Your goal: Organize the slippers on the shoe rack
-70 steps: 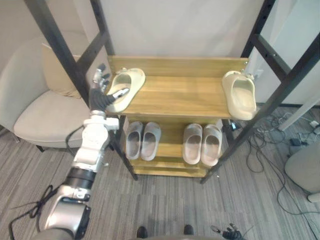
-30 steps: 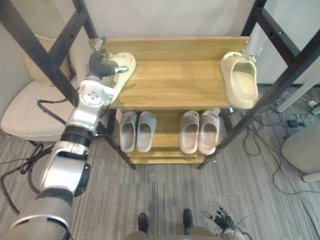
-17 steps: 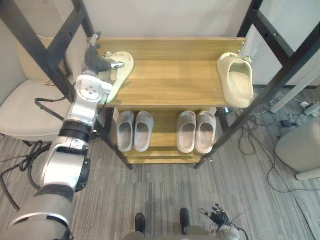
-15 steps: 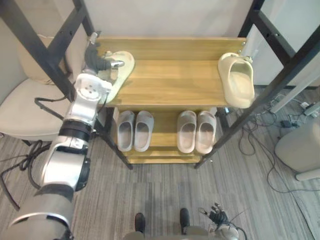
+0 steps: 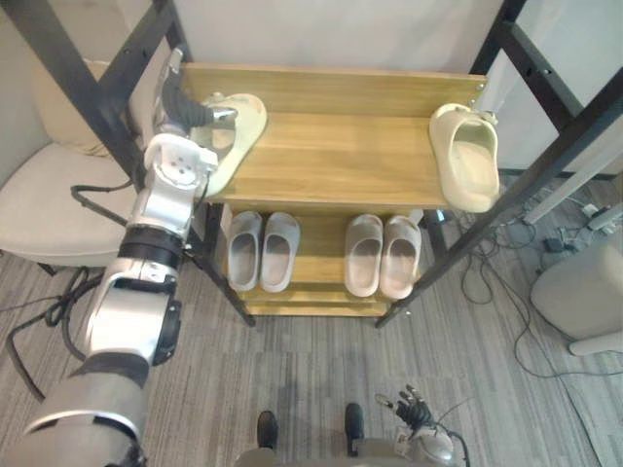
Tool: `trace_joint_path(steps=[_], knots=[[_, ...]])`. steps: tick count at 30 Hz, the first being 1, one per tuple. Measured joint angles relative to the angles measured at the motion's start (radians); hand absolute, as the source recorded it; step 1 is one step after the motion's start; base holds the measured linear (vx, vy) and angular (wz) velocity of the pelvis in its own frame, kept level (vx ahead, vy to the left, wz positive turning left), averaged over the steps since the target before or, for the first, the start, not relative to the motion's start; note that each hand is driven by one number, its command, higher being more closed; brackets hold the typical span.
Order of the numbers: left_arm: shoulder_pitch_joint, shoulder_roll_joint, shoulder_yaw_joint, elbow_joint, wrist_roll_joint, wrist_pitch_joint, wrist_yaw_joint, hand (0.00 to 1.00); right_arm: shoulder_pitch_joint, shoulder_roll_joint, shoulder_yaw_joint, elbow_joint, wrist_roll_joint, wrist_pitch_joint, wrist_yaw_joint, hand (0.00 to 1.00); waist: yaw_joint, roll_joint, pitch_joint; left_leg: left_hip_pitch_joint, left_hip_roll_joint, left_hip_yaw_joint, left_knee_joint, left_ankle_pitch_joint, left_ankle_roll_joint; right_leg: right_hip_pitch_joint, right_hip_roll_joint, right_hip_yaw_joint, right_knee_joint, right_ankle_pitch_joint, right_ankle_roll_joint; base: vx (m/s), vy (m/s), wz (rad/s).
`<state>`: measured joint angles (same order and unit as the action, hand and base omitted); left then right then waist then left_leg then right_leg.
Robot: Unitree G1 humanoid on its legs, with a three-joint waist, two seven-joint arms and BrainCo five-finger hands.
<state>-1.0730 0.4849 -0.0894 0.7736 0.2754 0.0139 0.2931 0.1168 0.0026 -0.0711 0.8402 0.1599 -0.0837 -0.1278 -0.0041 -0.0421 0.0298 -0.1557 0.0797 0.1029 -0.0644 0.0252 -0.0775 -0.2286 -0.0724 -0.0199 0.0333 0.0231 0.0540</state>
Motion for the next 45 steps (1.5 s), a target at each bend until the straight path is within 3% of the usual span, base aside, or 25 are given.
trace_joint_path(steps=[10, 22, 33, 45], knots=[[-0.075, -0.002, 0.012, 0.000, 0.119, 0.046, 0.011, 0.00, -0.040, -0.002, 0.009, -0.016, 0.018, -0.002, -0.001, 0.00, 0.001, -0.026, 0.023, -0.022, 0.000, 0.000, 0.014, -0.001, 0.000, -0.018, 0.000, 0.002, 0.002, 0.007, -0.005, 0.00, 0.000, 0.00], [-0.167, -0.001, -0.057, 0.020, 0.318, 0.102, -0.001, 0.00, -0.069, -0.006, 0.041, -0.043, 0.048, -0.009, 0.000, 0.00, 0.009, -0.025, 0.079, -0.022, 0.000, 0.011, 0.026, -0.001, 0.000, -0.019, 0.000, 0.015, 0.002, 0.015, -0.004, -0.01, 0.002, -0.02], [-0.190, -0.001, -0.090, 0.026, 0.371, 0.109, -0.035, 0.00, -0.076, -0.020, 0.047, -0.080, 0.058, -0.009, 0.000, 0.00, 0.006, -0.013, 0.103, -0.031, -0.001, 0.025, 0.041, -0.003, 0.000, -0.033, 0.001, 0.029, 0.006, 0.022, -0.005, -0.01, 0.005, -0.04], [-0.190, -0.006, -0.097, 0.026, 0.329, 0.111, -0.039, 0.00, -0.070, -0.024, 0.058, -0.080, 0.058, -0.005, 0.000, 0.00, 0.010, 0.001, 0.114, -0.022, -0.002, 0.021, 0.048, -0.003, 0.000, -0.014, 0.000, 0.024, 0.003, 0.028, -0.004, 0.00, 0.006, 0.01]])
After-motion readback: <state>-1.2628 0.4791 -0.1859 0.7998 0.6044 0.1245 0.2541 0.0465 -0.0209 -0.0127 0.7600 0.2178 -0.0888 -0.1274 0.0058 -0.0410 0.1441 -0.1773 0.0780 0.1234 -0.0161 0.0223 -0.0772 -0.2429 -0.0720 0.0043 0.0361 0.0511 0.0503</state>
